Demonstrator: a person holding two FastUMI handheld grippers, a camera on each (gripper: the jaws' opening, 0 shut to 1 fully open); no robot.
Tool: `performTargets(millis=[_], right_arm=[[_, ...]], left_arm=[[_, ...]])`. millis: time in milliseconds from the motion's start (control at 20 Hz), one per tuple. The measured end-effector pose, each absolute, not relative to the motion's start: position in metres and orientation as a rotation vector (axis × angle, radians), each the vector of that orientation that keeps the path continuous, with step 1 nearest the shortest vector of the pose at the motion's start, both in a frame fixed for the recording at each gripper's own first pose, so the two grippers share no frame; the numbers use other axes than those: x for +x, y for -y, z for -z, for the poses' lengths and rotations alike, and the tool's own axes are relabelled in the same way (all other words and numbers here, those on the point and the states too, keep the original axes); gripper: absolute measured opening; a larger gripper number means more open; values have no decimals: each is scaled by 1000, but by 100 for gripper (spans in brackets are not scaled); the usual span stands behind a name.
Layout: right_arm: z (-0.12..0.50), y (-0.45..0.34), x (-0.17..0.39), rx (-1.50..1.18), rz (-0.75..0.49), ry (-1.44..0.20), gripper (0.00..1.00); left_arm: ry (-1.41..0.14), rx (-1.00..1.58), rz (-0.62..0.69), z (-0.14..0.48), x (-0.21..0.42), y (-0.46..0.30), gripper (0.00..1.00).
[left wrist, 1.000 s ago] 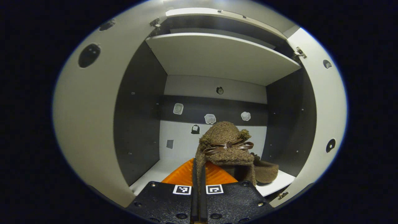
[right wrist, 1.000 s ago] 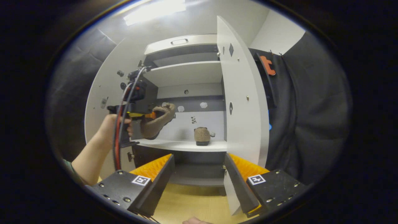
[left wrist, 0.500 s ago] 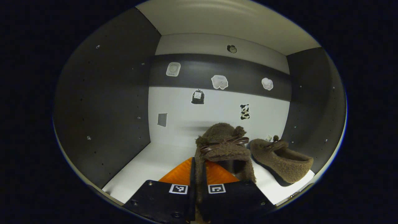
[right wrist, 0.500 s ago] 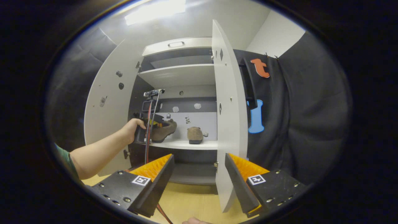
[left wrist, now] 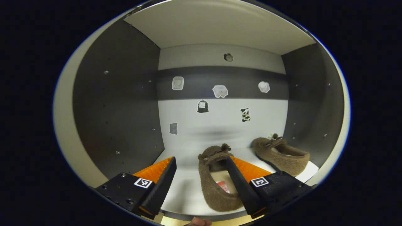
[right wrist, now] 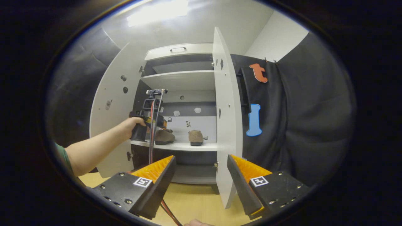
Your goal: Grab one shoe with the right hand and put it into the shoe cabinet, grab the other shoe with the left hand and put it into the shoe cabinet; then close the right door with the right hand and the left door with the left hand.
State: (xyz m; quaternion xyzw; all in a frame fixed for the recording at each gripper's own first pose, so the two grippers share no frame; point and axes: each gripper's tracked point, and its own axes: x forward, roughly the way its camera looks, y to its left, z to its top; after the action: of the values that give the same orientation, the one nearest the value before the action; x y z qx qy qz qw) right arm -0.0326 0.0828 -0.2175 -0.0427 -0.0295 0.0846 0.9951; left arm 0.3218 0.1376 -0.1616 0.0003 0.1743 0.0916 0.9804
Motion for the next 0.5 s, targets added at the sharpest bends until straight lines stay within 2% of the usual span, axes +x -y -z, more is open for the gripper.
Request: performTargets(millis=[150, 500], right_arm=[[221, -79, -52, -85, -149, 61, 98], [217, -49, -71, -98, -81, 61, 98]], left_arm=[[-347, -38, -155, 144, 281, -127, 98], [-223, -3, -97, 105, 175, -99, 98]])
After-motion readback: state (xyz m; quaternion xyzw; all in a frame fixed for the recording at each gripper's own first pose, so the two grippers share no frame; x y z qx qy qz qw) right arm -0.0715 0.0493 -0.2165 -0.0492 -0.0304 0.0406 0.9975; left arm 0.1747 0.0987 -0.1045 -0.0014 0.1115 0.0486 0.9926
